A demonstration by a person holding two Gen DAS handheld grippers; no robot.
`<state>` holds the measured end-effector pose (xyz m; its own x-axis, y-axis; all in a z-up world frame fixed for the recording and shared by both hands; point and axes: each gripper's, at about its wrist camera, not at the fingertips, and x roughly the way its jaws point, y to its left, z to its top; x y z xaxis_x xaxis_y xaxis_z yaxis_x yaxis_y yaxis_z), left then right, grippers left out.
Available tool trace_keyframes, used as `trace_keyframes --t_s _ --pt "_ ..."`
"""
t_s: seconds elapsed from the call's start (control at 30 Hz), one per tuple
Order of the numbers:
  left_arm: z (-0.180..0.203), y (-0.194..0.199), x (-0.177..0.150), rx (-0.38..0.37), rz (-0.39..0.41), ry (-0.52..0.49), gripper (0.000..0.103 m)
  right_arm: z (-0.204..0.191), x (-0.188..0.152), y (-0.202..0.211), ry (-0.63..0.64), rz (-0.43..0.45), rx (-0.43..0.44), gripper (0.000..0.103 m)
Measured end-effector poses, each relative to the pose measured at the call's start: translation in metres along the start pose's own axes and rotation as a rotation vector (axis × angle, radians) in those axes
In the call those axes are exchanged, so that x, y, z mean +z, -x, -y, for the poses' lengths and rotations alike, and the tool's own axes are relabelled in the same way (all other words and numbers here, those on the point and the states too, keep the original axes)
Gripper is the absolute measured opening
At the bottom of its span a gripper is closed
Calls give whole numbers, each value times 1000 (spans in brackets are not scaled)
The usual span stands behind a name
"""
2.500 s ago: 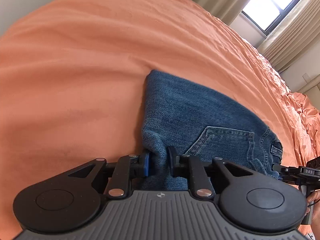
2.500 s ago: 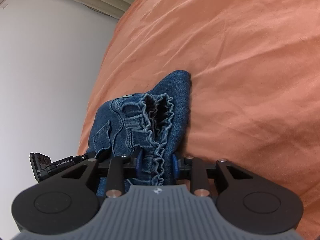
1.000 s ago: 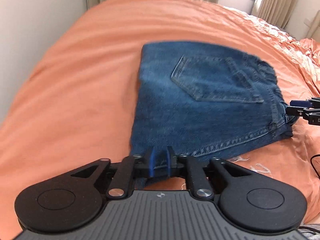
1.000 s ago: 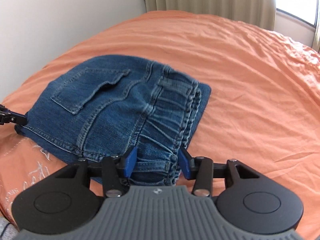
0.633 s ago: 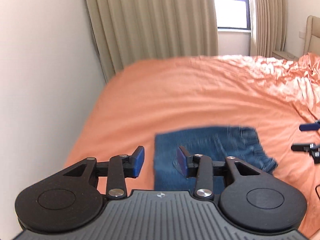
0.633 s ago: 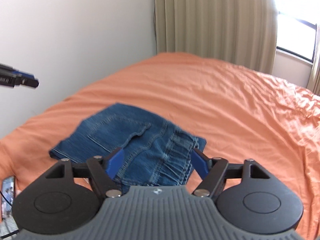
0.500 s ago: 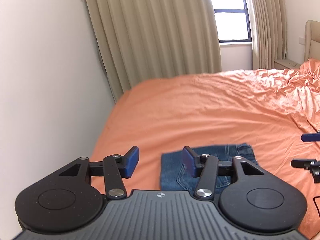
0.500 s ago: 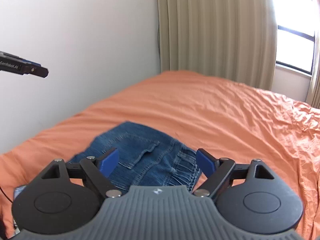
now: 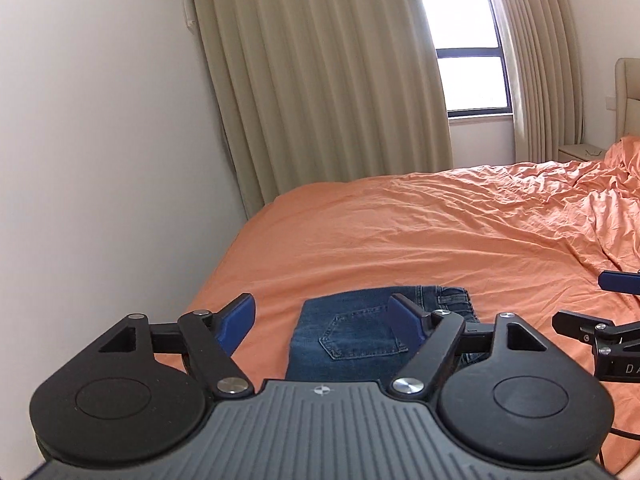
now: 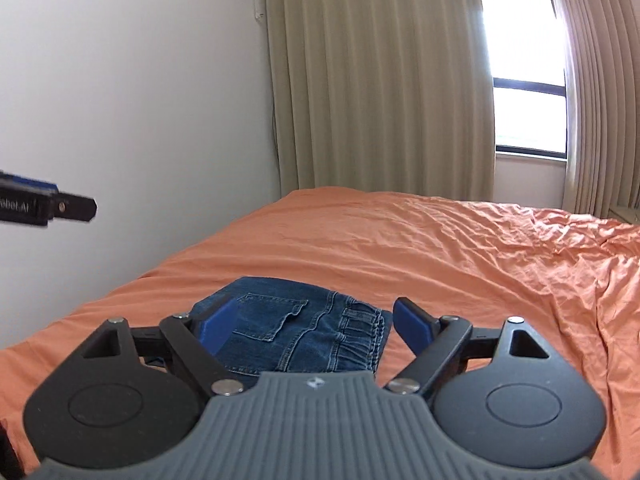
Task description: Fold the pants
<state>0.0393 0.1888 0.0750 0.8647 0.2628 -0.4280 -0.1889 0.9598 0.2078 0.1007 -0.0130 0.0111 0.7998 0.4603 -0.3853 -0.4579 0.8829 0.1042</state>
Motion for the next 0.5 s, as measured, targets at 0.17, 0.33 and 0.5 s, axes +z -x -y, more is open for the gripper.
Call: trace_keyframes --t_s 0.17,0.33,0.5 --pt "20 -20 -39 13 -37 73 90 -4 -22 -4 -23 -23 -36 81" --pt "29 -40 -71 45 -119 115 90 -5 -44 -20 -40 -63 -65 81" --pt "28 -50 -90 0 -175 172 90 -1 -55 -48 -48 -122 -74 81"
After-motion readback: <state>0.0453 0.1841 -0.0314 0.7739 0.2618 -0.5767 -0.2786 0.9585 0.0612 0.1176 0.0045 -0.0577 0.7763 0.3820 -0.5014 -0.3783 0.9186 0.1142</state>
